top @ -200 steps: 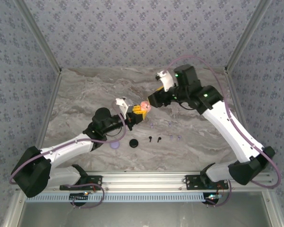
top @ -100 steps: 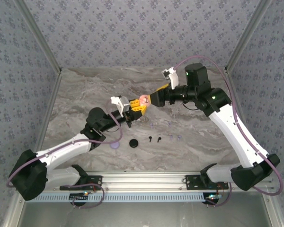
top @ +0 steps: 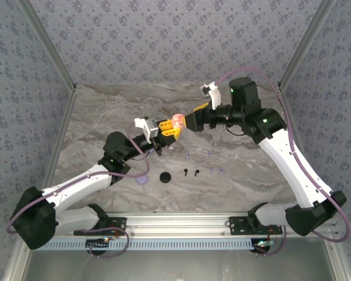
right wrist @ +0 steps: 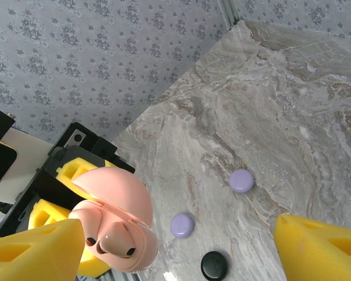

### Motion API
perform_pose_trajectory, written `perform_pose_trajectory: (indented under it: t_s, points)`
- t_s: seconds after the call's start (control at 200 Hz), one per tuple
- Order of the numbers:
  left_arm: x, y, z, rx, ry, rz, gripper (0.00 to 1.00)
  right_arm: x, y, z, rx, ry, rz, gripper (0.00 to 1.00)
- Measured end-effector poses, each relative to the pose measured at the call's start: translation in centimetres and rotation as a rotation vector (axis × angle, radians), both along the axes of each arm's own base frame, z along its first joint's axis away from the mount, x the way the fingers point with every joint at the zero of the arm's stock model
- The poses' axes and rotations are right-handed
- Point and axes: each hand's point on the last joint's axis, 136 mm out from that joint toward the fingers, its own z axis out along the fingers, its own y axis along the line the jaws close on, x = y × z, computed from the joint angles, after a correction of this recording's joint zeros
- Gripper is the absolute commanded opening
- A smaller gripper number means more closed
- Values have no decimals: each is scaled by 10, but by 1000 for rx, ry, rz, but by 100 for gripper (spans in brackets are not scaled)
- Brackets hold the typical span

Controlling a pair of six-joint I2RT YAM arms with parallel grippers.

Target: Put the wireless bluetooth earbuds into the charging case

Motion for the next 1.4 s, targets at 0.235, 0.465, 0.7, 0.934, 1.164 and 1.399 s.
perform_pose_trajectory:
  t_s: [0.235,0.465,0.7,0.934,1.164,1.399]
  points:
    - [-1,-1,0,3,0,-8,0,-10,10,15,77,0,83,86]
    - [-1,-1,1,1,-2,-8,0,-20,29,7,98,60,178,79]
    - [0,-1,1,7,4,-7,0,-24,35,8,107,80,215,66]
    - [0,-2,-1,13,11,-7,0,-28,33,15,117,62,223,64]
    - [2,-2,-5,24,26,-1,0,-38,27,29,130,5,233,65]
    - [4,-2,-9,33,41,10,0,-32,19,24,82,-20,163,75]
